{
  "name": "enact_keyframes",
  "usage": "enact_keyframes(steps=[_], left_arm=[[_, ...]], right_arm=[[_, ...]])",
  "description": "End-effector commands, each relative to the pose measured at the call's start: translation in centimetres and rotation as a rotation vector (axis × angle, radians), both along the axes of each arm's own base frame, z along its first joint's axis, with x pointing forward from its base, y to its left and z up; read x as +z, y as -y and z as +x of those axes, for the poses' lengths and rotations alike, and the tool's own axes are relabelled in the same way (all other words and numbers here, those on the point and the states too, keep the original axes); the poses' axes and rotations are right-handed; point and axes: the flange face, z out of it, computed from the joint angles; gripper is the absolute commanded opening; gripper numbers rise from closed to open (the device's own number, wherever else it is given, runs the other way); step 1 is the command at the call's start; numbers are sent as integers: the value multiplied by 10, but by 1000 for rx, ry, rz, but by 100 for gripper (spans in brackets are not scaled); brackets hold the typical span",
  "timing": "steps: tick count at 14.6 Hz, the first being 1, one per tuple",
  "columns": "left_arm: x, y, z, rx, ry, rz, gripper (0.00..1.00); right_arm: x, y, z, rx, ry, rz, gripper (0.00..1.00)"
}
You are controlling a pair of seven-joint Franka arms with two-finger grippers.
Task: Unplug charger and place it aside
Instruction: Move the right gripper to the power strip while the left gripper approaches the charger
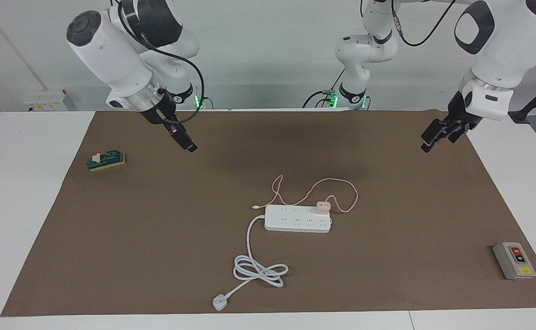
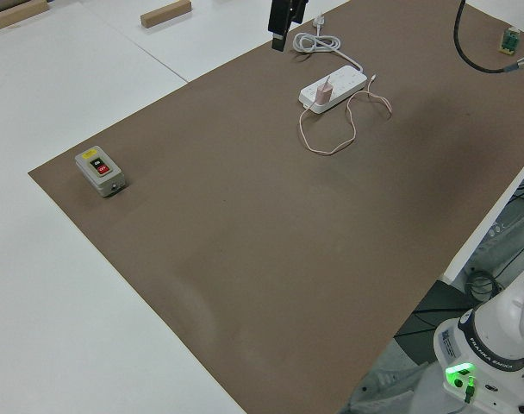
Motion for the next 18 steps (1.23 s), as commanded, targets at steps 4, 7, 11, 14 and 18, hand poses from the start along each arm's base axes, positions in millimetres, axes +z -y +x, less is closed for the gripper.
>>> enact_keyframes(steps=[4, 7, 11, 14, 18], left_arm=[[-15, -7, 7, 84, -46, 2, 100], [-18, 0, 8, 295, -73, -67, 100], [-34, 11, 13, 589, -118, -55, 100], [-39, 30, 11, 631, -132, -49, 100], [-74, 72, 19, 734, -154, 29, 100]], right_arm=[[-49, -31, 19, -285, -60, 124, 100], [-76, -33, 21, -370, -72, 183, 100], [-98, -78, 23, -474, -91, 222, 100], [-132, -91, 27, -490, -125, 202, 100], [-184, -103, 34, -525, -151, 197, 100]])
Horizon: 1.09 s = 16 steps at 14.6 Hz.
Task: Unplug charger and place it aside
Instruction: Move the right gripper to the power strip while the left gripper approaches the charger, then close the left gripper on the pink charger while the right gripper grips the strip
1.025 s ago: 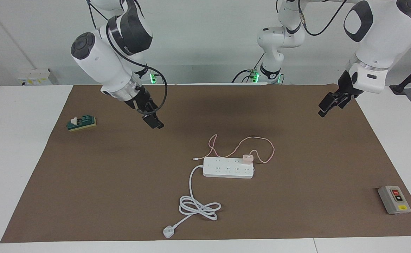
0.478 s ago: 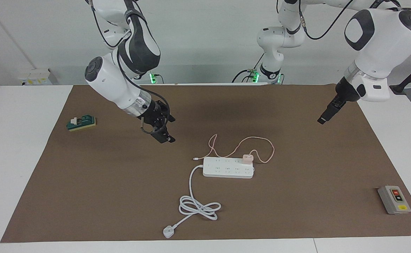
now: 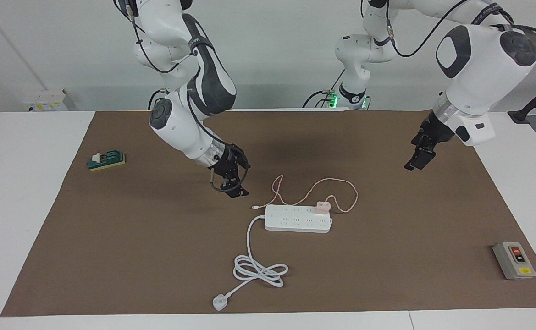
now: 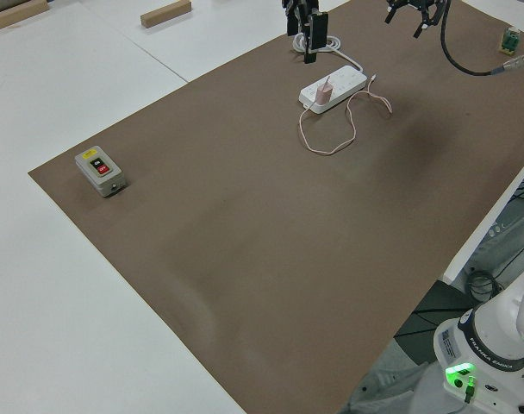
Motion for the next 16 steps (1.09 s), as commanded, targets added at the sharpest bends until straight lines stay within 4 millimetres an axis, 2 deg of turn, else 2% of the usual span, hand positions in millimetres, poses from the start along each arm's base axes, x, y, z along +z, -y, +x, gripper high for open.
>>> enact_keyframes(steps=[1, 3, 4, 6, 7, 10, 12, 15, 16], left_arm=[[-26, 35, 6, 75, -20, 91, 100], [-31, 47, 18, 208, 46, 97, 100], [-34, 53, 20, 249, 61, 93, 100], [-38, 75, 19, 281, 69, 86, 100], [-46, 95, 19, 282, 76, 82, 100], [-79, 117, 32, 369, 92, 80, 100], [-98, 145, 29, 368, 78, 83, 100], [-118, 163, 30, 411, 77, 82, 100], [-120, 167, 29, 425, 78, 81, 100]], right_arm=[[-30, -2, 11, -57, 27, 6, 100], [-35, -3, 14, -35, 59, 0, 100], [-36, -10, 12, -5, 73, 3, 100], [-46, -16, 15, -15, 94, 36, 100], [-46, -18, 16, -3, 118, 37, 100], [-58, -30, 34, -19, 150, 48, 100], [-62, -47, 31, -13, 149, 65, 100], [-74, -52, 31, -39, 134, 85, 100], [-79, -62, 28, -40, 145, 83, 100]])
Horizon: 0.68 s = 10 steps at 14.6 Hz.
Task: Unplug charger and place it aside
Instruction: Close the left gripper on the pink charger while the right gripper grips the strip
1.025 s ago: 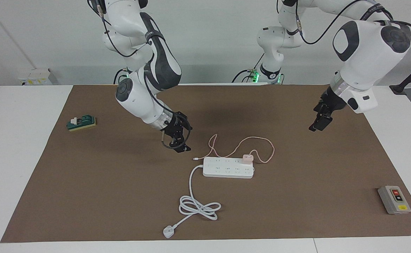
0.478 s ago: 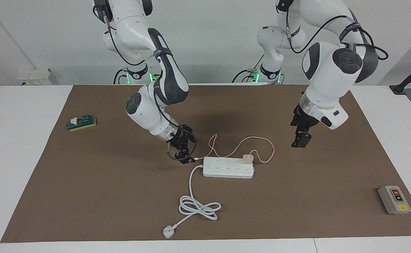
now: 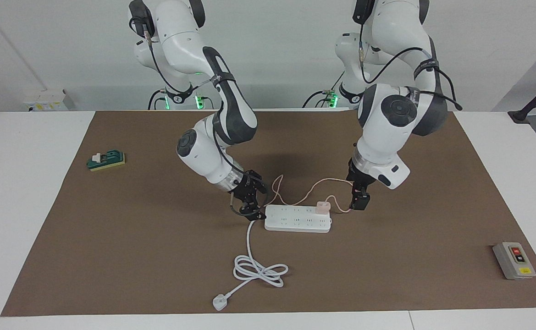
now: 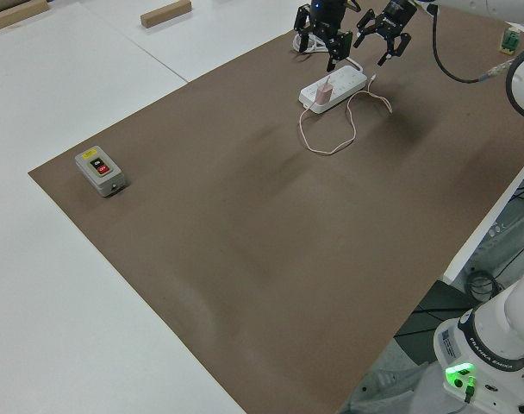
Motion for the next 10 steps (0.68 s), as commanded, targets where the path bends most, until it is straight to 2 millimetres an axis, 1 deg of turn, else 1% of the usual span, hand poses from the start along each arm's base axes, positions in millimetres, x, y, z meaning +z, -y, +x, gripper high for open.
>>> enact_keyframes(steps=[1, 4, 5, 7, 8, 9, 10], left_arm=[[-10, 16, -2, 30, 14, 16, 100], [-28, 33, -4, 34, 9, 17, 100], [-36, 38, -6, 40, 7, 18, 100], [-47, 50, -11, 34, 3, 20, 100], [-52, 52, -11, 33, 2, 20, 100], [-57, 55, -12, 31, -2, 23, 100], [-63, 57, -12, 30, -9, 26, 100]], right_arm=[[-12, -20, 0, -1, 30, 11, 100], [-27, -20, 1, -2, 50, -11, 100], [-30, -26, -2, 10, 57, -15, 100], [-51, -28, -3, 23, 44, -33, 100], [-56, -28, -3, 30, 45, -37, 100], [-57, -30, -4, 40, 53, -40, 100], [-56, -29, -3, 36, 65, -45, 100]])
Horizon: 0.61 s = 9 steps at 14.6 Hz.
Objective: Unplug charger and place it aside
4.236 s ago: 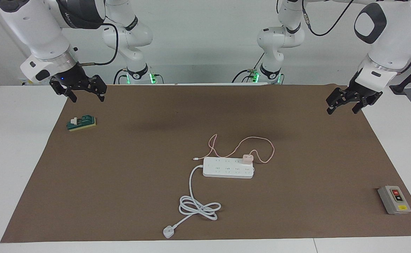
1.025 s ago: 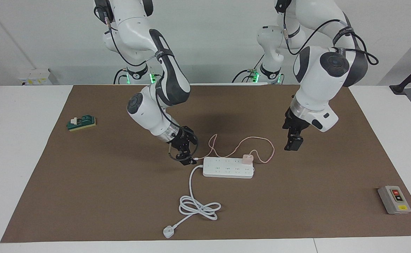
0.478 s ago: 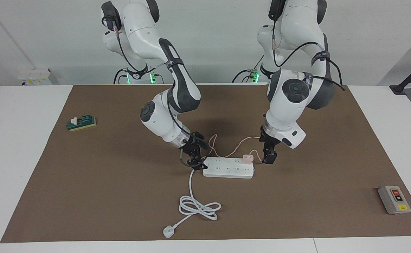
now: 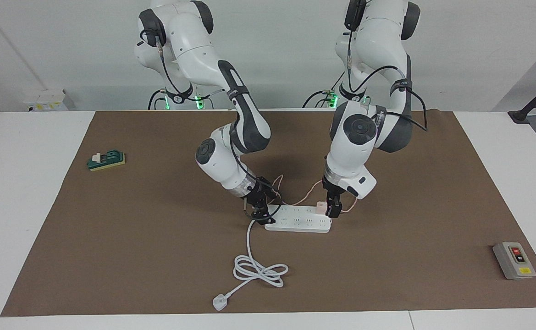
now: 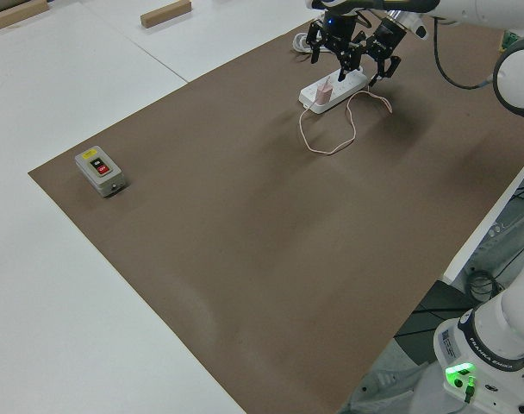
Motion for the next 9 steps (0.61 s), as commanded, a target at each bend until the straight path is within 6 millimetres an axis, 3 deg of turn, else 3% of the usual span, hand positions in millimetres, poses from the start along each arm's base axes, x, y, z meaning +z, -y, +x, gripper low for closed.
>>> enact_keyframes(steps=[1, 5, 9], left_arm=[[-14, 3, -1, 10, 9, 19, 100], [-29, -2, -4, 11, -7, 28, 100], [-33, -7, -1, 18, -5, 28, 99]], right_arm=[[-7, -1, 4, 14, 30, -2, 100], [4, -8, 12, 81, 80, -2, 100], [9, 2, 23, 83, 90, -7, 100]])
